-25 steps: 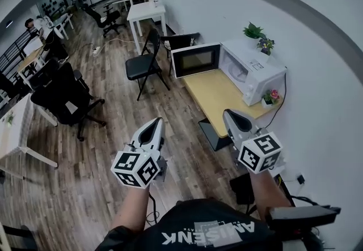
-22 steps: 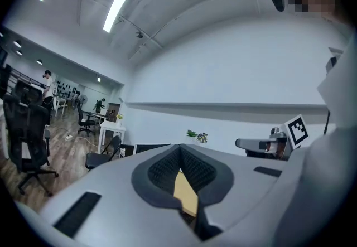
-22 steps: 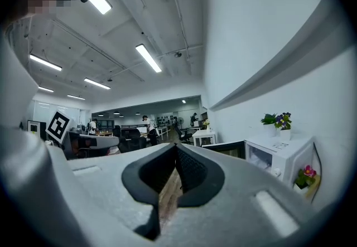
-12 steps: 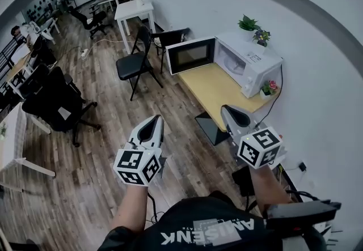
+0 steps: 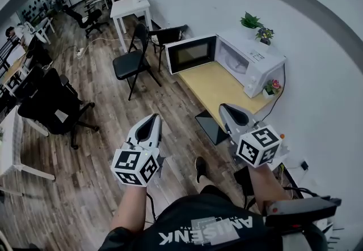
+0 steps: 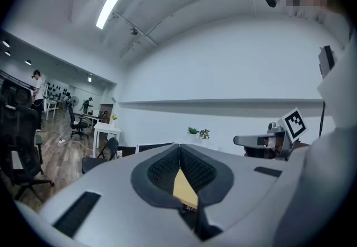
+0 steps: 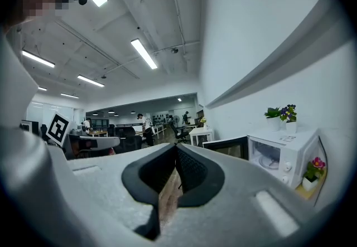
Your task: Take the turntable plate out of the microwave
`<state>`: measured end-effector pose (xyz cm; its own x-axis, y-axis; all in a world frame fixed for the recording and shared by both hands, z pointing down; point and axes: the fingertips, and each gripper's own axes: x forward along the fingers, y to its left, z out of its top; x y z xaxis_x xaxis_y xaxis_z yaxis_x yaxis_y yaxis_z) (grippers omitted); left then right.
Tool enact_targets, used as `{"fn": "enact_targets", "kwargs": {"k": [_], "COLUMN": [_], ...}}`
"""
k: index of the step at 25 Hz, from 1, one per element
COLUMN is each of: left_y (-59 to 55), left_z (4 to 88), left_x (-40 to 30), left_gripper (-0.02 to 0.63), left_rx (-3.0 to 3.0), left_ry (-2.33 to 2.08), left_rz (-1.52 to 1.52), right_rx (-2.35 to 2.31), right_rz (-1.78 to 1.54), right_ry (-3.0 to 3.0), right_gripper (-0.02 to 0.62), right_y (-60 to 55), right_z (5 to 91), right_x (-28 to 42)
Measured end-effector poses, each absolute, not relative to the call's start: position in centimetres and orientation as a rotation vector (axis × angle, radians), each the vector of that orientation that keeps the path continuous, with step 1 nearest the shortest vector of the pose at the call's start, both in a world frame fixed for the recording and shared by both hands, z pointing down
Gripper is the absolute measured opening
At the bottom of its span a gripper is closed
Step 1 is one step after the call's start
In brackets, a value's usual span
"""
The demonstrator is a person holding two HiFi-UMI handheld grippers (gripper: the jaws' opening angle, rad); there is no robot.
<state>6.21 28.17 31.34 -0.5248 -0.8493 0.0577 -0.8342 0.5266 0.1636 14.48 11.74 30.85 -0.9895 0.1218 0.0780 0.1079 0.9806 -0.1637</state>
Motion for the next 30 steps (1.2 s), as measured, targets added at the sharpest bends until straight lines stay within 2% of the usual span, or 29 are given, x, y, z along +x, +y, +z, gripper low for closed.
{"fn": "enact_targets", "kwargs": {"k": [18,30], "left_y": [14.8,3.5], "left_z": [31.7,32.2], "left_x": [-8.2,-15.5], "left_gripper": [0.002,0.002], "left_rx": [1.456,1.530], "left_ry": [-2.595,-2.523], "left_rz": [-0.137,-0.144], "right_rx": [-0.127,-0.056], "right_rz": [0.266,0.276], "right_ry": [-3.044,-3.027], "right_gripper": [0.002,0.002], "right_y": [-2.1,-11.7], "right_z": [31.5,32.6], "right_x": [0.4,-5.4]}}
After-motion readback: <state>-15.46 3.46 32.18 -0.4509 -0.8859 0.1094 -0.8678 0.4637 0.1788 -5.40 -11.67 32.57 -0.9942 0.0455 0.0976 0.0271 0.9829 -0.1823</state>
